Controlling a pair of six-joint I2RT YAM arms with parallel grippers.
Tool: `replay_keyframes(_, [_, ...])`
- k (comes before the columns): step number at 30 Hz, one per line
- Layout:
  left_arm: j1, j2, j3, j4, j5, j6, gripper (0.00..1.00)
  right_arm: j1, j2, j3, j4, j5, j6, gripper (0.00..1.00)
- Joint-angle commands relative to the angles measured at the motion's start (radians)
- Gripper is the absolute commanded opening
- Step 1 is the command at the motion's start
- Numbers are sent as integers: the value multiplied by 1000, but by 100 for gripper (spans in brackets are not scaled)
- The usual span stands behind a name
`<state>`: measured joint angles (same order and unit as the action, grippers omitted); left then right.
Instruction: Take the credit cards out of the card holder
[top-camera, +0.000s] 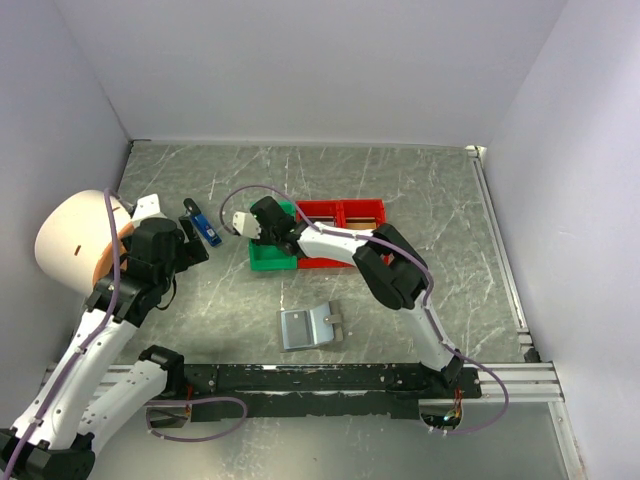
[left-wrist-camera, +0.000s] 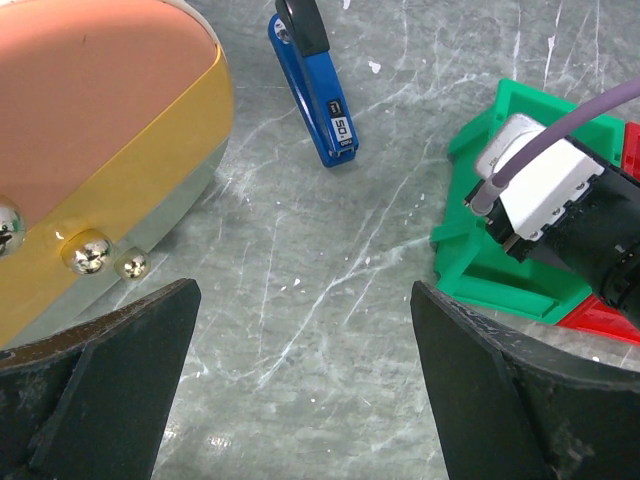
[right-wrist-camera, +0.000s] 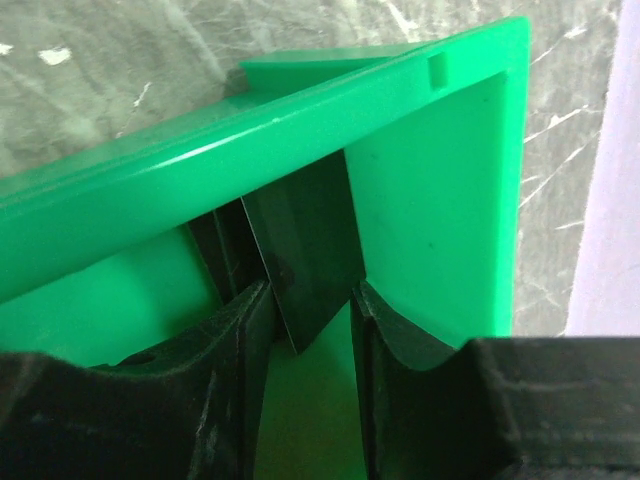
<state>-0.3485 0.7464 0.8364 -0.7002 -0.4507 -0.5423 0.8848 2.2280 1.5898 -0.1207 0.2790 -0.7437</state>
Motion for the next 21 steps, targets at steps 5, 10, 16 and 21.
replay_keyframes(5, [11, 10, 11, 4, 0, 2, 99, 3, -89, 29, -83, -65, 167, 38])
replay_keyframes(10, [12, 9, 11, 5, 3, 3, 99, 1, -109, 73, -115, -88, 442, 33])
replay_keyframes(16, [11, 8, 12, 4, 2, 1, 99, 1, -83, 133, -221, -124, 908, 15])
replay_keyframes(21, [11, 4, 10, 5, 5, 2, 99, 3, -68, 75, -199, -56, 1117, 4])
